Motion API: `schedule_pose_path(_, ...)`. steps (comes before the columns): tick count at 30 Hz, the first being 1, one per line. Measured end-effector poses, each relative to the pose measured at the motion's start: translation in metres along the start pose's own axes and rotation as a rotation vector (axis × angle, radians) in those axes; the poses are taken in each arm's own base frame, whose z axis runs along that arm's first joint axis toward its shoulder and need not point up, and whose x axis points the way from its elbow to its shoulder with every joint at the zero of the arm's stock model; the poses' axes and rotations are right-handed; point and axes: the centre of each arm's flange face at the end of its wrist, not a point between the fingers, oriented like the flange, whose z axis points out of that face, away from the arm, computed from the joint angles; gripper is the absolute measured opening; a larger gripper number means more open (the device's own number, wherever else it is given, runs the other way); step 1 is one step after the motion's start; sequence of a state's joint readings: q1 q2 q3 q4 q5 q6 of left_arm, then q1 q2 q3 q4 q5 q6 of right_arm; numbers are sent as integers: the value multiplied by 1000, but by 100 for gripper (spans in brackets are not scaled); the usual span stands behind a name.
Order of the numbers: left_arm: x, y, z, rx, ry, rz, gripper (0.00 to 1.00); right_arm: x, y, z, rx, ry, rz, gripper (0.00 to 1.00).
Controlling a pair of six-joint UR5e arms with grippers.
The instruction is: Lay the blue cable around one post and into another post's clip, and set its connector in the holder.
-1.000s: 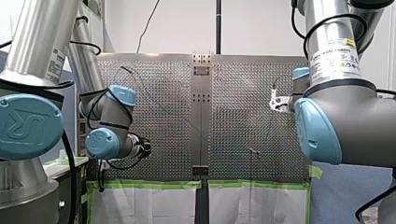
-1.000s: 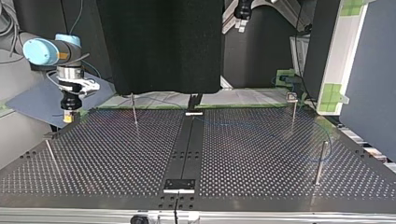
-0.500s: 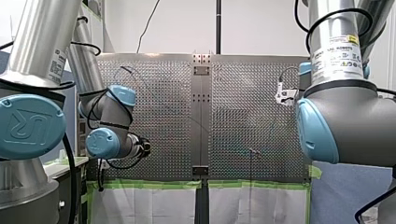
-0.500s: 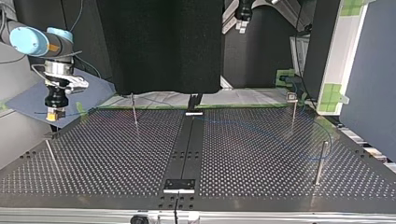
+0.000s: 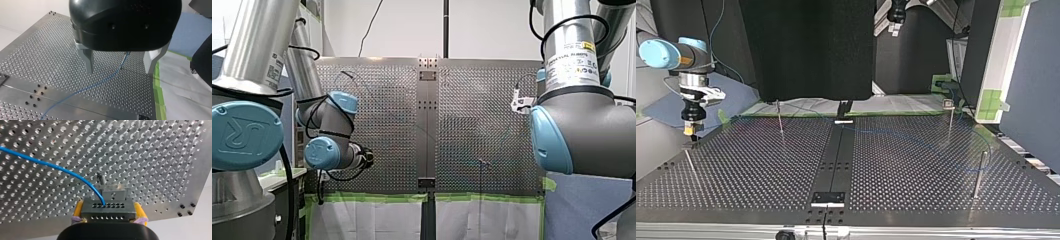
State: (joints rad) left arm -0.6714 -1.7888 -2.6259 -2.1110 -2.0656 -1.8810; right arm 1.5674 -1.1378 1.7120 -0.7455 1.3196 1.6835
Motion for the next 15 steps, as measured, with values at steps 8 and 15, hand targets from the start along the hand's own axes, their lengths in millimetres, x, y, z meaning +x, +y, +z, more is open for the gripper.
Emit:
schedule_pose_path(8,0,0,0,1,1,-3,100,10,9,8,-3,-24,0,0)
schedule_pose_path(15,0,0,0,1,1,-4,100,8,12,4,-6,-68,5,0)
